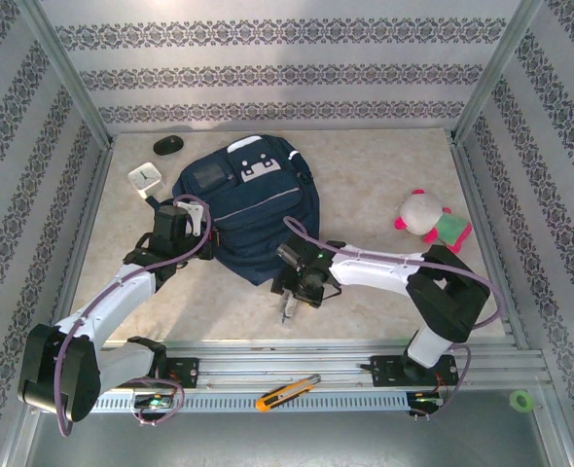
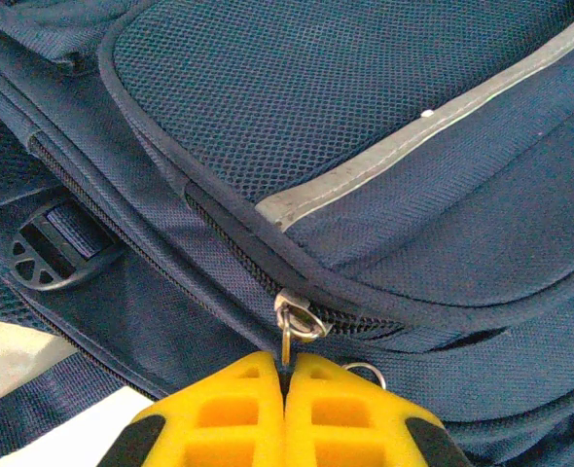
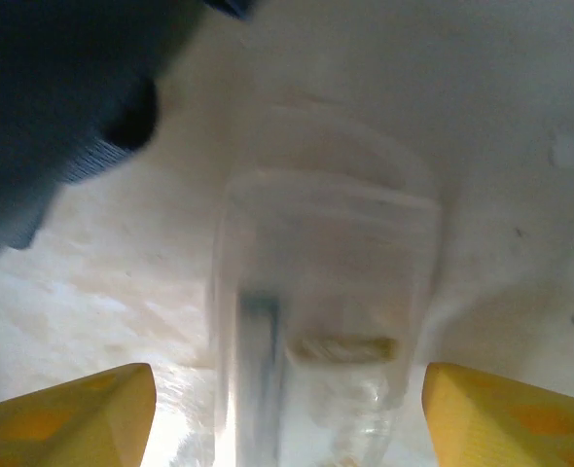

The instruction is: Pack the student bag

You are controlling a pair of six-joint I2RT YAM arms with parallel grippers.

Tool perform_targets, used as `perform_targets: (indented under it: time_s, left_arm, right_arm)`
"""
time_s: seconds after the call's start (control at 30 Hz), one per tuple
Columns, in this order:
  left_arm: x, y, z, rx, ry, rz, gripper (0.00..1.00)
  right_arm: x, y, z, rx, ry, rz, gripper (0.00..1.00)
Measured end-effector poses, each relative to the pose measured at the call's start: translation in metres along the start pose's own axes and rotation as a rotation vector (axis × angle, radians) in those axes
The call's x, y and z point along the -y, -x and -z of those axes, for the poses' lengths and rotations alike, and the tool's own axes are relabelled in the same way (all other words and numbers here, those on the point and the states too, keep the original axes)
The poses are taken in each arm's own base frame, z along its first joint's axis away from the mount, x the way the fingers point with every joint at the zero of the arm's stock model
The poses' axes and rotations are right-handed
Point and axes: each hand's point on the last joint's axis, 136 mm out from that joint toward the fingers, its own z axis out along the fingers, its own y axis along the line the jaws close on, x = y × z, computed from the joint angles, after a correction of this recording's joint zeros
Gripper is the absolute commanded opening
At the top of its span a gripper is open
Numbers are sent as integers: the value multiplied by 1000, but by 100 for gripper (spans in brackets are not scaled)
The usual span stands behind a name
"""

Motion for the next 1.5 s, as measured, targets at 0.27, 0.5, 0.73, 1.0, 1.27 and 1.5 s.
perform_targets:
  time_s: [0.27, 0.5, 0.73, 1.0, 1.27, 1.5]
  left_arm:
    - [0, 0, 0, 0, 0, -1, 0]
    - [0, 0, 0, 1, 2, -8, 0]
    - [-2, 1, 0, 4, 13, -8, 0]
    - [-3, 4, 4, 23, 24, -18, 5]
    - [-6, 6, 11, 33, 49, -83, 52]
    - [22, 23, 29, 98, -64, -331, 64]
  right_arm:
    - [-12, 2, 13, 34, -32, 82, 71]
    - [7, -38, 4, -57, -179, 187, 72]
    - [13, -39, -19, -105, -249, 209, 64]
    - [21, -34, -14, -120, -272, 195, 41]
    - [38, -19, 9, -12, -213, 182, 35]
    - [43, 10, 51, 159, -17, 149, 32]
